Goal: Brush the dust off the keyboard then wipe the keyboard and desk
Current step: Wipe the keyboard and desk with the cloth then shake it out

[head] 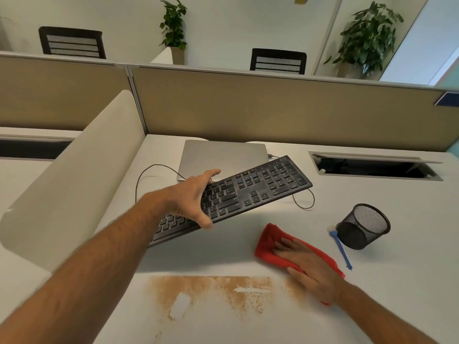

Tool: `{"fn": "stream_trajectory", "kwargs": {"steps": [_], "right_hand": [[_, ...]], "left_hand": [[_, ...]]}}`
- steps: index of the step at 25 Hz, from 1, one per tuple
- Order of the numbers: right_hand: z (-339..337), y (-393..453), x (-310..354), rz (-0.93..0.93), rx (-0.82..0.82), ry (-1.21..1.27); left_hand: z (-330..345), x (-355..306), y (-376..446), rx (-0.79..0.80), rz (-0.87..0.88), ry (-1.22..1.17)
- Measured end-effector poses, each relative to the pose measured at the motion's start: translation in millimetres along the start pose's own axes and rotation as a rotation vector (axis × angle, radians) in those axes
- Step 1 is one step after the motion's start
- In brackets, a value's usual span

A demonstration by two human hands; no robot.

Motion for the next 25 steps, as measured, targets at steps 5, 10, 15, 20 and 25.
{"fn": "stream_trajectory", "kwargs": {"steps": [5,10,15,20,25], "right_hand": [[20.3,-30.6,29.0,0.211,-0.141,-0.014],[55.5,-16.1,79.6,0.335,-0.235,-0.164],[95.6,25.5,119.2,0.355,-0.274,-0.230],[124.9,67.3,155.8,0.248,-0.176,-0.168],[148.0,97.0,179.7,0.032,0.072,-0.098]], "left_hand": [[2.9,-2.1,-5.8,0.013,0.020,0.033],[-0.2,-1.6,-9.6,0.023,0.047,0.095],[-12.7,4.2,-12.9,0.021,0.044,0.138],[-32.8,11.8,-15.2,-0.001,0.040,0.183],[-47.8,14.3,-20.1,-0.007,0.024,0.201]]}}
Point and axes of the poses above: each hand's wrist, its own y-axis towards the middle knuckle, its own z-axis out of the palm, x = y × z, the point moved 2 cm from there along y, towards the middle knuckle, and after that the axes turned 15 degrees about -x, right-handed, at the moved point
